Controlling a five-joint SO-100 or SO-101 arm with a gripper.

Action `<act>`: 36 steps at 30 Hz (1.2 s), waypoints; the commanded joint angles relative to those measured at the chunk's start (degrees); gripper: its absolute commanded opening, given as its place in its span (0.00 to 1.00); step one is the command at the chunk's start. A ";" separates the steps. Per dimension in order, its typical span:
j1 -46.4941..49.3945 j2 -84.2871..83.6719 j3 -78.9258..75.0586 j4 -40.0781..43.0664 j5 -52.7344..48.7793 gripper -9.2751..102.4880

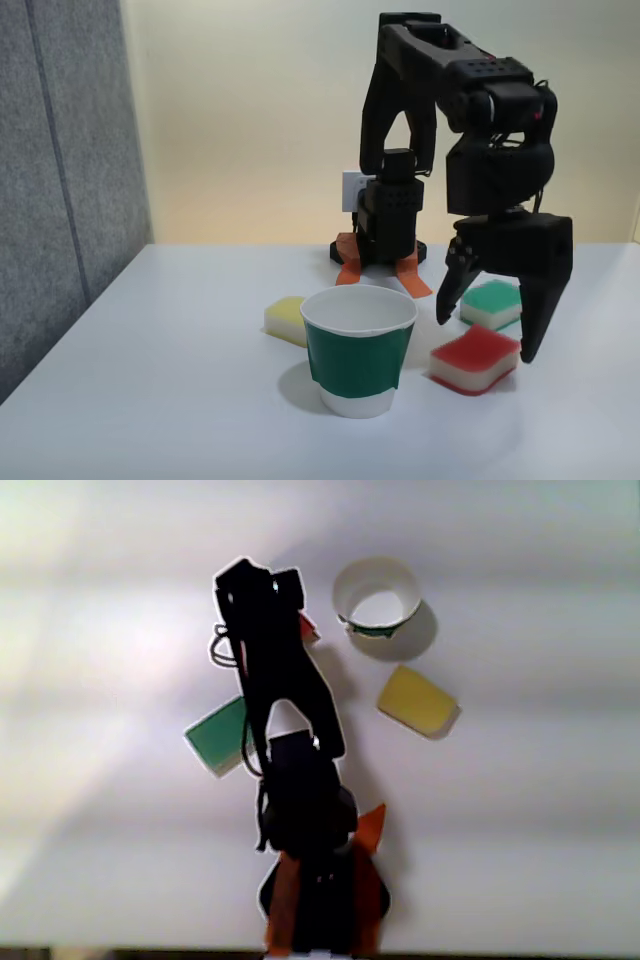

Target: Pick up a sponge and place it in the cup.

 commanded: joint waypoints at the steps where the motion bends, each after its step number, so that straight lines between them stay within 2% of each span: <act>1: -0.44 3.34 1.49 -0.79 0.18 0.45; 16: -0.09 -0.44 5.10 -5.19 3.08 0.39; 24: 0.44 -4.66 3.69 -5.54 3.87 0.26; 28: 0.44 -5.71 3.52 -6.06 3.52 0.08; 36: 0.09 -2.72 -0.09 -1.23 4.39 0.08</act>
